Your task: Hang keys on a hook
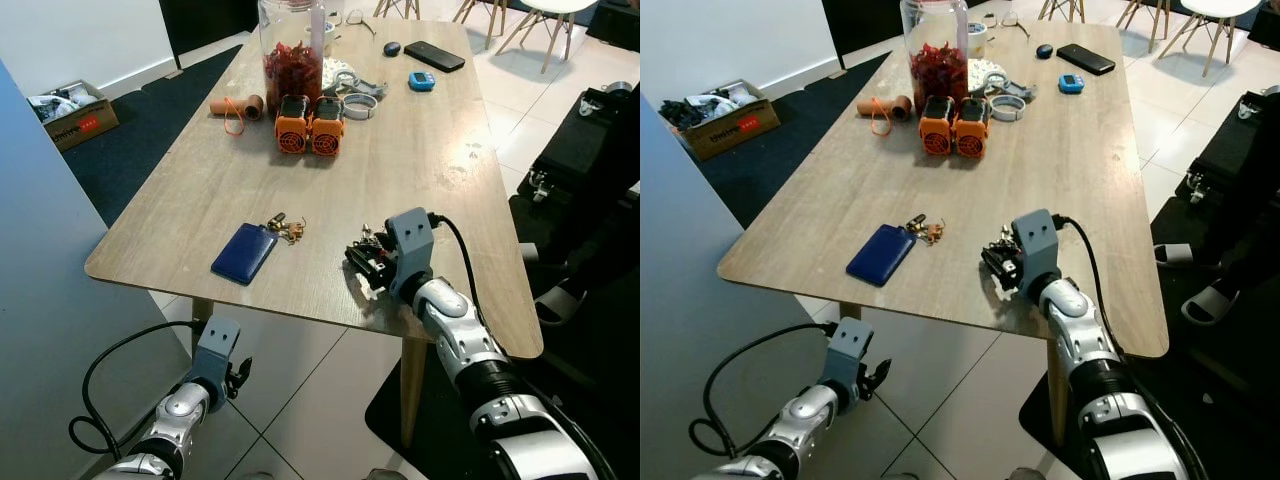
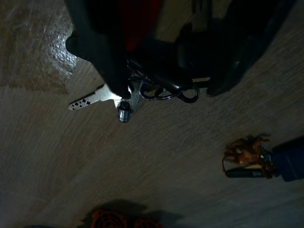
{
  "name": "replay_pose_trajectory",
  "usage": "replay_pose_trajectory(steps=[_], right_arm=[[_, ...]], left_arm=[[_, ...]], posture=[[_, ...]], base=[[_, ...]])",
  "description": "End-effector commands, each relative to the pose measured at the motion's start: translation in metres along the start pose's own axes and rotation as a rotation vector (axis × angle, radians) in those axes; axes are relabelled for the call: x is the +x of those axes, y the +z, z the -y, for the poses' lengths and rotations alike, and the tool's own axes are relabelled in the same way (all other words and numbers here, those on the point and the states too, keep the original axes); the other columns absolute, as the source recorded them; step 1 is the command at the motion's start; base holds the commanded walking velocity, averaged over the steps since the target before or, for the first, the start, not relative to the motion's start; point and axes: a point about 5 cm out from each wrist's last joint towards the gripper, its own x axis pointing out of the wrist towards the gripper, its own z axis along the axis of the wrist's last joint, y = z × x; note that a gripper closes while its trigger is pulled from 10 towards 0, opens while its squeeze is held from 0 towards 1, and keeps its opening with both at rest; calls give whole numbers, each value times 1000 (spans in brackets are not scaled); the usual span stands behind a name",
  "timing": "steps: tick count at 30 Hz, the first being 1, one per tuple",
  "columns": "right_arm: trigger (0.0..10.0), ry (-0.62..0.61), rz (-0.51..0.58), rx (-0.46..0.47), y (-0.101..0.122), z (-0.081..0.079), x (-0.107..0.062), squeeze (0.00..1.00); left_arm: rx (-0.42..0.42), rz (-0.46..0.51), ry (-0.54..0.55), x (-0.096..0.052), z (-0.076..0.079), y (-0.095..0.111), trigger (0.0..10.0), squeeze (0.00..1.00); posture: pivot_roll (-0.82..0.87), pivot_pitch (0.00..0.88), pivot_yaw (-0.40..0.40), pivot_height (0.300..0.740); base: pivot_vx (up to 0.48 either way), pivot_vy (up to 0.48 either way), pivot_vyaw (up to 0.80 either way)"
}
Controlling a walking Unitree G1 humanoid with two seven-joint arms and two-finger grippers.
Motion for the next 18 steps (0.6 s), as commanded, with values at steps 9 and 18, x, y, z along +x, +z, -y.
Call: replay_pose_trajectory(steps=[9, 18], right_arm=[[10000, -41, -28, 41, -7, 2, -7, 0], [10000, -84, -33, 48, -4, 7, -8, 0]], left_arm=[[17, -5, 6, -1, -6, 1, 10000, 0], [19, -8, 5, -1, -6, 1, 10000, 0]], posture=[[54, 92, 12, 740], [54, 95, 13, 740]], base=[[0, 0, 0], [0, 0, 0]])
